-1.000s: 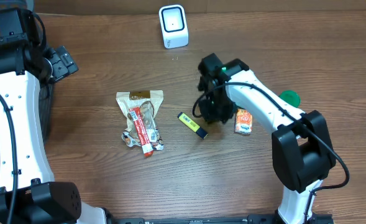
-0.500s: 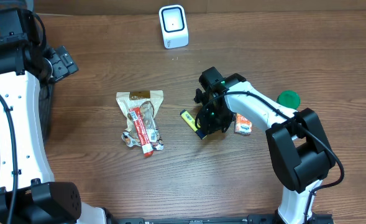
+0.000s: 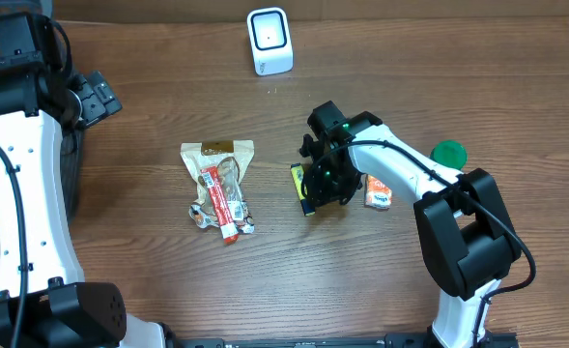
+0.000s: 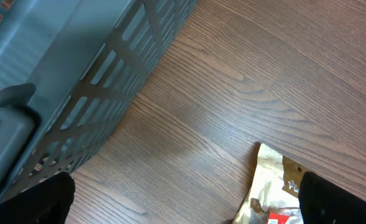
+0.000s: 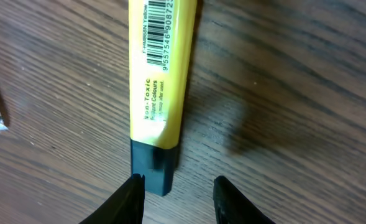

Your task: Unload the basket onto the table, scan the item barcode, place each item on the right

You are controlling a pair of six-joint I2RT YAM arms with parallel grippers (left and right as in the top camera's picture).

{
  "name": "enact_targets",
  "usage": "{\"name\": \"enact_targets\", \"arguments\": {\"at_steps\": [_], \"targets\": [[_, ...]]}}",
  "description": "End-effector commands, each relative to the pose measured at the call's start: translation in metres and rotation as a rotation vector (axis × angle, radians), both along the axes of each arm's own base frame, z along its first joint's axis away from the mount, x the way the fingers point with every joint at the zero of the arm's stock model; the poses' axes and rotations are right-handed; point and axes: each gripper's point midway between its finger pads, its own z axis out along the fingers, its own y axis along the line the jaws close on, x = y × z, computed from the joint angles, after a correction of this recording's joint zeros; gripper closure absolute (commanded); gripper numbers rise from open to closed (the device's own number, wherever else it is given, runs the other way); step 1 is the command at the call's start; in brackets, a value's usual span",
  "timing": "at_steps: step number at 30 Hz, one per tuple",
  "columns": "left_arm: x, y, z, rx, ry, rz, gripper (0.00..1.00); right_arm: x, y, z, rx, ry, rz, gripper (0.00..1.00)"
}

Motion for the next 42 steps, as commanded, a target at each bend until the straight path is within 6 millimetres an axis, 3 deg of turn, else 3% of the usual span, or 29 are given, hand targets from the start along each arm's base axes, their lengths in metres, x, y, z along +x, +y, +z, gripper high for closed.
{"name": "enact_targets", "arguments": {"at_steps": [1, 11, 14, 16, 24, 27, 31, 35, 42], "targets": [[0.0, 0.0, 0.014, 0.019, -0.034, -0.009, 0.0, 0.006, 0.011, 0.012, 0.039, 0.003, -0.083, 0.63], [0.0, 0.0, 0.014, 0.019, -0.034, -0.009, 0.0, -0.004, 0.007, -0.004, 0.021, 0.031, -0.123, 0.64], [0.0, 0.0, 0.014, 0.019, -0.034, -0.009, 0.0, -0.006, 0.007, -0.011, 0.022, 0.028, -0.123, 0.71], [0.0, 0.0, 0.014, 0.019, -0.034, -0.009, 0.0, -0.008, 0.004, -0.024, -0.068, -0.024, -0.152, 0.71], [0.0, 0.0, 0.014, 0.019, -0.034, -0.009, 0.0, -0.009, 0.017, -0.027, -0.137, -0.111, -0.16, 0.87], [0.0, 0.0, 0.014, 0.019, -0.034, -0.009, 0.0, 0.007, 0.013, -0.02, -0.194, -0.196, -0.159, 0.82], [0.0, 0.0, 0.014, 0.019, -0.034, -0.009, 0.0, 0.001, 0.019, -0.02, -0.216, -0.217, -0.124, 0.78], [0.0, 0.0, 0.014, 0.019, -0.034, -0.009, 0.0, 0.001, 0.021, -0.02, -0.21, -0.219, -0.122, 0.81], [0.0, 0.0, 0.014, 0.019, -0.034, -0.009, 0.0, 0.001, 0.022, -0.02, -0.205, -0.216, -0.122, 0.63]]}}
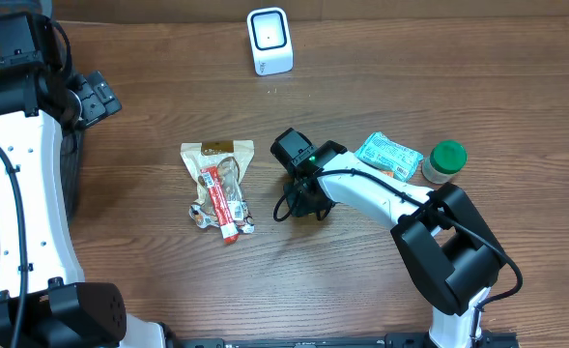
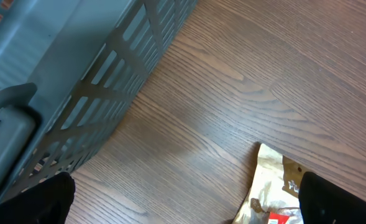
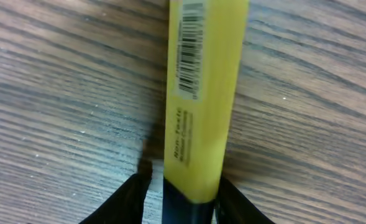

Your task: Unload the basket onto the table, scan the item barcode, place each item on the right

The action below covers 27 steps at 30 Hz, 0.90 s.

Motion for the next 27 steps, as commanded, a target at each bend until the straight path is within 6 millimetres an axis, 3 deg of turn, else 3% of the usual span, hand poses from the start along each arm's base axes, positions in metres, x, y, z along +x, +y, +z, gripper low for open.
{"name": "enact_targets", "arguments": {"at_steps": [1, 2, 3, 4, 10, 11, 14, 16, 18, 19, 20, 22, 23, 25, 27], "targets": [[0.0, 0.0, 0.014, 0.019, -0.034, -0.009, 0.0, 0.002, 0.001, -0.001, -0.008, -0.006, -0.002, 0.63], [0.0, 0.0, 0.014, 0.019, -0.034, -0.009, 0.0, 0.001, 0.0, -0.001, -0.009, -0.003, -0.002, 0.68], [0.0, 0.0, 0.014, 0.019, -0.034, -0.009, 0.0, 0.001, 0.0, -0.001, -0.009, -0.004, -0.002, 0.88], [0.0, 0.0, 0.014, 0.019, -0.034, -0.009, 0.0, 0.001, 0.0, -0.001, -0.008, -0.005, -0.002, 0.92], [0.0, 0.0, 0.014, 0.019, -0.034, -0.009, 0.0, 0.006, 0.004, -0.001, 0.003, -0.025, 0.035, 0.92], [0.0, 0.0, 0.014, 0.019, -0.034, -0.009, 0.0, 0.007, 0.005, 0.0, 0.005, -0.029, 0.039, 0.96], [0.0, 0.0, 0.014, 0.019, -0.034, -0.009, 0.0, 0.021, 0.011, 0.017, 0.007, -0.069, 0.145, 0.96], [0.0, 0.0, 0.014, 0.019, -0.034, -0.009, 0.0, 0.042, 0.015, 0.05, 0.005, -0.116, 0.188, 0.96], [0.0, 0.0, 0.014, 0.019, -0.034, -0.009, 0.0, 0.078, 0.017, 0.131, 0.029, -0.211, 0.277, 0.96], [0.0, 0.0, 0.014, 0.019, -0.034, -0.009, 0.0, 0.087, 0.014, 0.156, 0.028, -0.246, 0.311, 0.96], [0.0, 0.0, 0.014, 0.019, -0.034, -0.009, 0.0, 0.101, 0.005, 0.198, 0.016, -0.323, 0.324, 0.97], [0.0, 0.0, 0.014, 0.019, -0.034, -0.009, 0.0, 0.119, -0.007, 0.242, 0.001, -0.43, 0.309, 0.97], [0.0, 0.0, 0.014, 0.019, -0.034, -0.009, 0.0, 0.131, -0.016, 0.273, -0.017, -0.521, 0.302, 0.97], [0.0, 0.0, 0.014, 0.019, -0.034, -0.009, 0.0, 0.151, -0.025, 0.305, -0.087, -0.657, 0.335, 0.97], [0.0, 0.0, 0.014, 0.019, -0.034, -0.009, 0.0, 0.167, -0.031, 0.312, -0.176, -0.721, 0.366, 0.97]]}}
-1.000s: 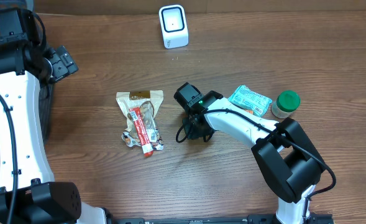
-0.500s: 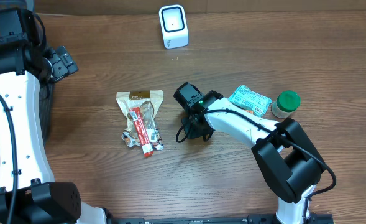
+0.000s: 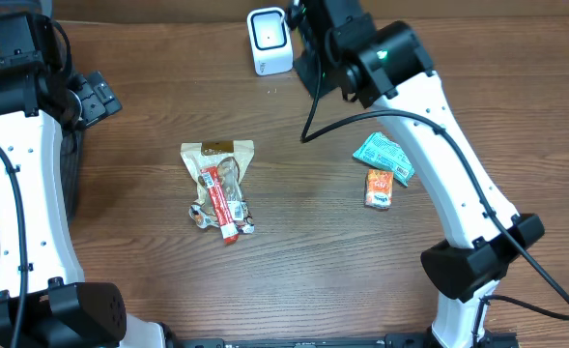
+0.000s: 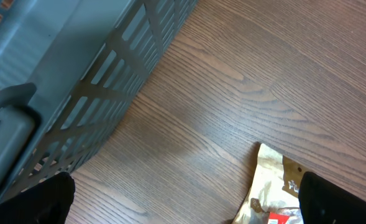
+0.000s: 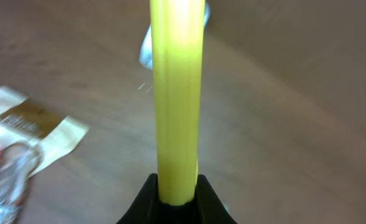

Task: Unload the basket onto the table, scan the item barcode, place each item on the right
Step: 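Lift the highlighter and hold it in front of the white scanner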

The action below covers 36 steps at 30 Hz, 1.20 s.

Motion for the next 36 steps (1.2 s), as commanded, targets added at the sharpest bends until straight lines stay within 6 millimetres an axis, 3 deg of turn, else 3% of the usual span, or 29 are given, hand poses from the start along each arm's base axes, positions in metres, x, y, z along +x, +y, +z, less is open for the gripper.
{"name": "enact_targets", "arguments": {"at_steps": [1, 3, 6, 10, 12, 17, 21, 31, 36], "targets": [[0.0, 0.0, 0.014, 0.019, -0.034, -0.009, 0.0, 0.028, -0.017, 0.02, -0.187, -0.164, 0.003, 0.97], [0.0, 0.0, 0.014, 0.019, -0.034, -0.009, 0.0, 0.044, -0.013, 0.015, -0.214, -0.2, 0.024, 0.97], [0.0, 0.0, 0.014, 0.019, -0.034, -0.009, 0.0, 0.098, -0.003, -0.02, -0.368, -0.284, 0.068, 0.96], [0.0, 0.0, 0.014, 0.019, -0.034, -0.009, 0.0, 0.137, 0.013, -0.058, -0.456, -0.342, 0.124, 0.96], [0.0, 0.0, 0.014, 0.019, -0.034, -0.009, 0.0, 0.161, 0.022, -0.087, -0.497, -0.386, 0.121, 0.96], [0.0, 0.0, 0.014, 0.019, -0.034, -0.009, 0.0, 0.193, 0.021, -0.134, -0.524, -0.434, 0.078, 0.96], [0.0, 0.0, 0.014, 0.019, -0.034, -0.009, 0.0, 0.213, -0.003, -0.182, -0.564, -0.408, 0.043, 0.96], [0.0, 0.0, 0.014, 0.019, -0.034, -0.009, 0.0, 0.212, -0.002, -0.189, -0.621, -0.393, 0.097, 0.94], [0.0, 0.0, 0.014, 0.019, -0.034, -0.009, 0.0, 0.204, 0.01, -0.175, -0.645, -0.416, 0.069, 0.96]]}}
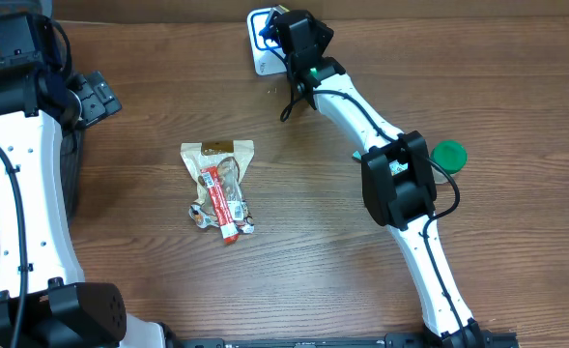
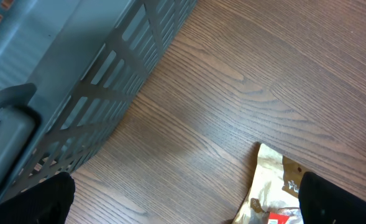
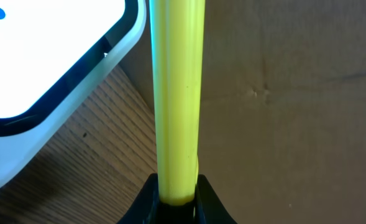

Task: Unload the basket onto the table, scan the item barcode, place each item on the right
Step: 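Lift the highlighter and hold it in front of the white scanner, then carry the highlighter right and lower it beside the jar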

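Observation:
My right gripper point(image 3: 176, 190) is shut on the black end of a yellow highlighter point(image 3: 178, 93), which stands straight up the right wrist view. Only its plain yellow side shows; no barcode is visible. The white barcode scanner point(image 3: 40, 62) with its dark-rimmed face sits just left of the highlighter. From overhead, the right gripper point(image 1: 296, 31) is at the back edge of the table, right against the scanner point(image 1: 261, 39), and hides the highlighter. My left gripper point(image 2: 186, 208) is open over bare wood at the far left point(image 1: 96, 97).
A grey-blue slatted basket point(image 2: 77, 62) stands at the left edge. A snack bag with a red stick point(image 1: 218, 184) lies mid-table. A green cap point(image 1: 448, 153) sits at the right. A brown cardboard wall point(image 3: 294, 93) rises behind the scanner.
My right gripper, still holding the highlighter, has moved from above the table near the scanner to right beside the scanner's face. The left arm has not moved.
My right gripper was open over the highlighter lying on the table, barcode up. Then its fingers straddled the highlighter's black end. Then it held the highlighter raised near the scanner, and now holds it against the scanner. The left arm stayed still.

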You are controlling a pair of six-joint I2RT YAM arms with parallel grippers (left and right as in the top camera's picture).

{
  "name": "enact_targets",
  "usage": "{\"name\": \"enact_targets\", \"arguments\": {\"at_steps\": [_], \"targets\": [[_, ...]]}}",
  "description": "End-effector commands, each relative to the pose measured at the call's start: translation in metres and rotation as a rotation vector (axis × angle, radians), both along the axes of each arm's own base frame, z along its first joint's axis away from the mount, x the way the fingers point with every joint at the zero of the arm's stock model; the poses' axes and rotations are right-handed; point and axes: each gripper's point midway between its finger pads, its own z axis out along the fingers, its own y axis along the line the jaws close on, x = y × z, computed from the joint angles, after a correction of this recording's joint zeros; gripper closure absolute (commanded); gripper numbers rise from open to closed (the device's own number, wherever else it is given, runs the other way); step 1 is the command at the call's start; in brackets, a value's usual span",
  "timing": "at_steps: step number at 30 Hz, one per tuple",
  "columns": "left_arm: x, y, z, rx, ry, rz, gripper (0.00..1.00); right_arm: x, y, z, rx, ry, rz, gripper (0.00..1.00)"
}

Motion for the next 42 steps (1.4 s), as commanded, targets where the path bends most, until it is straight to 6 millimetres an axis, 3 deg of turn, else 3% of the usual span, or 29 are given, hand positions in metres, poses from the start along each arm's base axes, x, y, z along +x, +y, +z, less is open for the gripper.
{"name": "enact_targets", "arguments": {"at_steps": [1, 2, 5, 6, 9, 11, 15, 19, 22, 23, 24, 26, 30, 33, 38, 39, 42], "targets": [[0.0, 0.0, 0.014, 0.019, -0.034, -0.009, 0.0, -0.009, 0.019, 0.03, -0.007, -0.055, -0.006, 0.96], [0.0, 0.0, 0.014, 0.019, -0.034, -0.009, 0.0, -0.011, 0.023, 0.04, 0.0, -0.067, 0.0, 0.96], [0.0, 0.0, 0.014, 0.019, -0.034, -0.009, 0.0, -0.026, 0.029, 0.104, 0.077, -0.128, -0.003, 0.96], [0.0, 0.0, 0.014, 0.019, -0.034, -0.009, 0.0, -0.034, 0.026, 0.129, 0.113, -0.144, -0.014, 0.96], [0.0, 0.0, 0.014, 0.019, -0.034, -0.009, 0.0, -0.059, 0.013, 0.176, 0.208, -0.149, -0.059, 0.96], [0.0, 0.0, 0.014, 0.019, -0.034, -0.009, 0.0, -0.084, -0.001, 0.202, 0.283, -0.117, -0.097, 0.96], [0.0, 0.0, 0.014, 0.019, -0.034, -0.009, 0.0, -0.136, -0.036, 0.221, 0.455, 0.038, -0.169, 0.96], [0.0, 0.0, 0.014, 0.019, -0.034, -0.009, 0.0, -0.194, -0.072, 0.204, 0.617, 0.321, -0.252, 0.95], [0.0, 0.0, 0.014, 0.019, -0.034, -0.009, 0.0, -0.235, -0.097, 0.174, 0.673, 0.57, -0.339, 0.96], [0.0, 0.0, 0.014, 0.019, -0.034, -0.009, 0.0, -0.255, -0.109, 0.157, 0.704, 0.713, -0.391, 0.96], [0.0, 0.0, 0.014, 0.019, -0.034, -0.009, 0.0, -0.262, -0.115, 0.148, 0.713, 0.77, -0.423, 0.96], [0.0, 0.0, 0.014, 0.019, -0.034, -0.009, 0.0, -0.27, -0.129, 0.129, 0.737, 0.848, -0.495, 0.96], [0.0, 0.0, 0.014, 0.019, -0.034, -0.009, 0.0, -0.286, -0.16, 0.074, 0.717, 0.98, -0.642, 0.91], [0.0, 0.0, 0.014, 0.019, -0.034, -0.009, 0.0, -0.291, -0.175, 0.019, 0.717, 1.022, -0.702, 0.9], [0.0, 0.0, 0.014, 0.019, -0.034, -0.009, 0.0, -0.302, -0.176, -0.016, 0.703, 1.059, -0.723, 0.88], [0.0, 0.0, 0.014, 0.019, -0.034, -0.009, 0.0, -0.302, -0.176, -0.02, 0.702, 1.06, -0.722, 0.85], [0.0, 0.0, 0.014, 0.019, -0.034, -0.009, 0.0, -0.3, -0.175, -0.022, 0.706, 1.05, -0.717, 0.38]]}}
